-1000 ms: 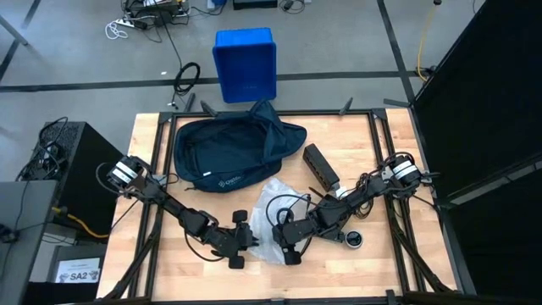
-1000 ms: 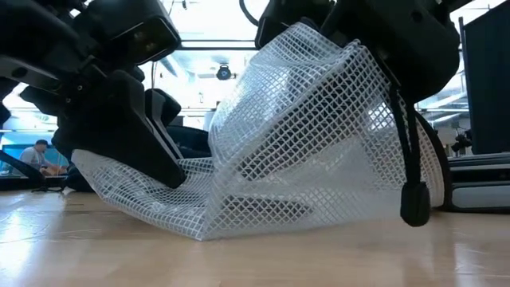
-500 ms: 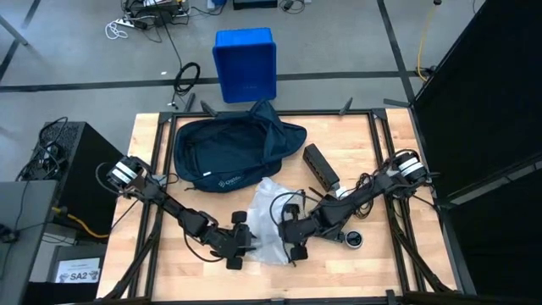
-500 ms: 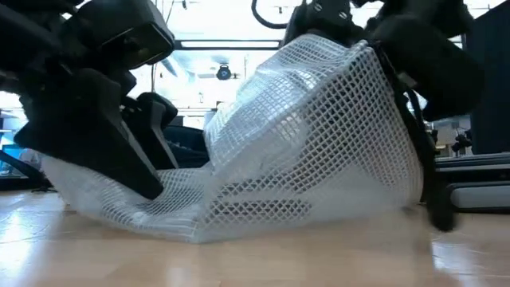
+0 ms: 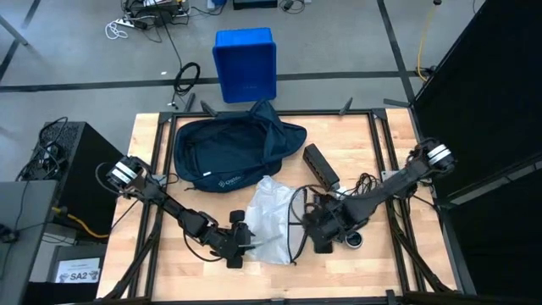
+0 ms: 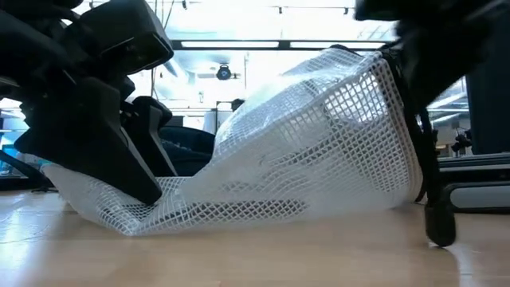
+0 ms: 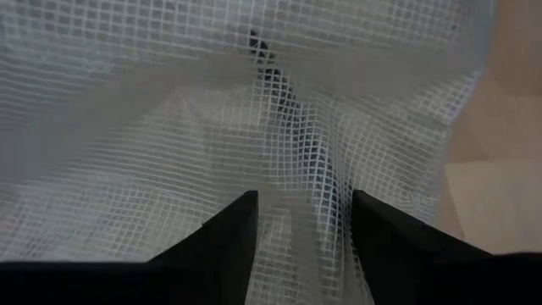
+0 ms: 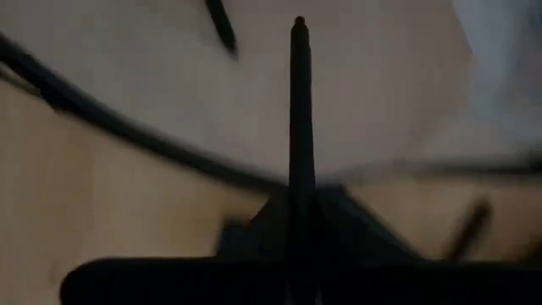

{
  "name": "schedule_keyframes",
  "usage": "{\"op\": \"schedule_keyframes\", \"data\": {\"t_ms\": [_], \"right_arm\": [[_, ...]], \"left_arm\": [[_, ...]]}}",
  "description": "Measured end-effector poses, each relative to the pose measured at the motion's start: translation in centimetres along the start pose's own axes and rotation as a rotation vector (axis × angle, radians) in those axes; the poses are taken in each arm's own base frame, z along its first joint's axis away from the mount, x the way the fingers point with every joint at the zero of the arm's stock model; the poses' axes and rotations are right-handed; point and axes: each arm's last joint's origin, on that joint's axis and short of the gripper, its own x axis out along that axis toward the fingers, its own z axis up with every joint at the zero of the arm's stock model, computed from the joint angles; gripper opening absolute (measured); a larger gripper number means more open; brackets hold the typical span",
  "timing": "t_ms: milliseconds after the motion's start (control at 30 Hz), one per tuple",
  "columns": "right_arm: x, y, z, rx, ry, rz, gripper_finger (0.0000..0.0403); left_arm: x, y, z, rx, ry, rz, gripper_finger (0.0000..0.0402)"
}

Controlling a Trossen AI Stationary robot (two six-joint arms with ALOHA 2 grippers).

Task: Unpack backpack
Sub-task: Remove the black pen from the white mesh envelope

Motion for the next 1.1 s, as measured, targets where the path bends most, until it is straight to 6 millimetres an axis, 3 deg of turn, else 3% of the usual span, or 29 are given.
{"op": "schedule_keyframes", "data": {"t_ms": [467,567,733,933,1100], "right_arm": [[-7.4,-0.6,-6.6,0.24,0.187,-0.222,0.0005],[-8.0,-0.4,-8.1,0.316,0.237,-0.299,0.0005],[-7.1,0.2,-10.2,0.414,0.308,-0.314,0.0009],[-6.5,0.1,-11.7,0.417,0.332,-0.363,0.0098],[-7.1,0.3,-11.1,0.4,0.328,-0.345,0.0188]], "left_arm": [[0.0,0.0,0.0,-0.001,-0.001,0.001,0.0161],[0.0,0.0,0.0,-0.002,-0.002,0.0,0.0161],[0.0,0.0,0.1,-0.003,-0.006,-0.001,0.0161],[0.0,0.0,0.1,-0.004,-0.006,-0.001,0.0161],[0.0,0.0,0.1,-0.004,-0.007,-0.001,0.0161]]}}
